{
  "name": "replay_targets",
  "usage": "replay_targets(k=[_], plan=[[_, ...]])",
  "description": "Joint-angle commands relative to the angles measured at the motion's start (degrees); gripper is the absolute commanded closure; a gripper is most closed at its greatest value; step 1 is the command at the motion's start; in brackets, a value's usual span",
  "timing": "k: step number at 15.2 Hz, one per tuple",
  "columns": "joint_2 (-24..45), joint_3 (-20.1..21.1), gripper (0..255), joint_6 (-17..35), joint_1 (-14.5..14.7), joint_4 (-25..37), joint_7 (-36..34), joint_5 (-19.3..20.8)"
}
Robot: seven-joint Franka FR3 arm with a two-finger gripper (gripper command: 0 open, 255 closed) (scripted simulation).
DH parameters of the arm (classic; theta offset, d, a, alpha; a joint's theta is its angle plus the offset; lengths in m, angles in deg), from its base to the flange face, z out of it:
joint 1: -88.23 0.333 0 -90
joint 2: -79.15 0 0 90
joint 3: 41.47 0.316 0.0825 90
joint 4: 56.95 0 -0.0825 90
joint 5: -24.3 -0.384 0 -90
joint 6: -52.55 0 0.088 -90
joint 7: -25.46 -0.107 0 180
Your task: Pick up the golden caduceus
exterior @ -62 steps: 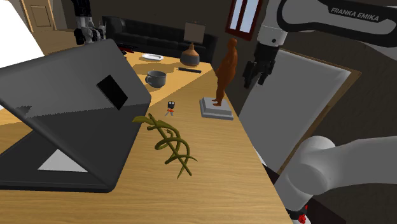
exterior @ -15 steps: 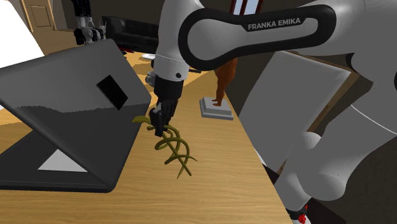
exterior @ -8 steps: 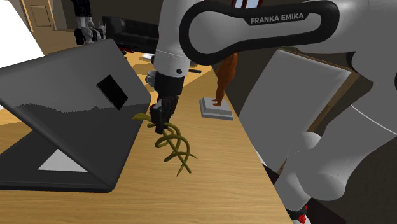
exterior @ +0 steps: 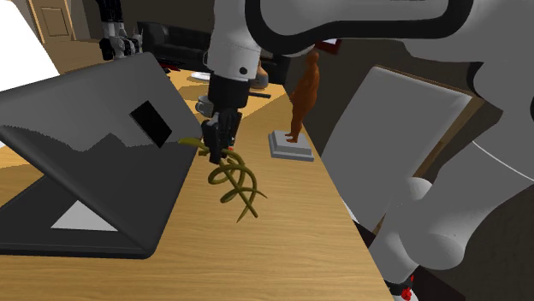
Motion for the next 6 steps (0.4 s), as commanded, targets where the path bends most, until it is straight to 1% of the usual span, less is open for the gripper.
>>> replay_targets(k=[1, 4, 6], plan=[[0.0, 0.0, 255, -1.5, 0.0, 1.5, -0.3, 0.1], [0.2, -0.1, 255, -3.8, -0.1, 4.0, -0.6, 0.2], [0.2, -0.1, 255, -3.9, -0.1, 4.2, -0.6, 0.2]])
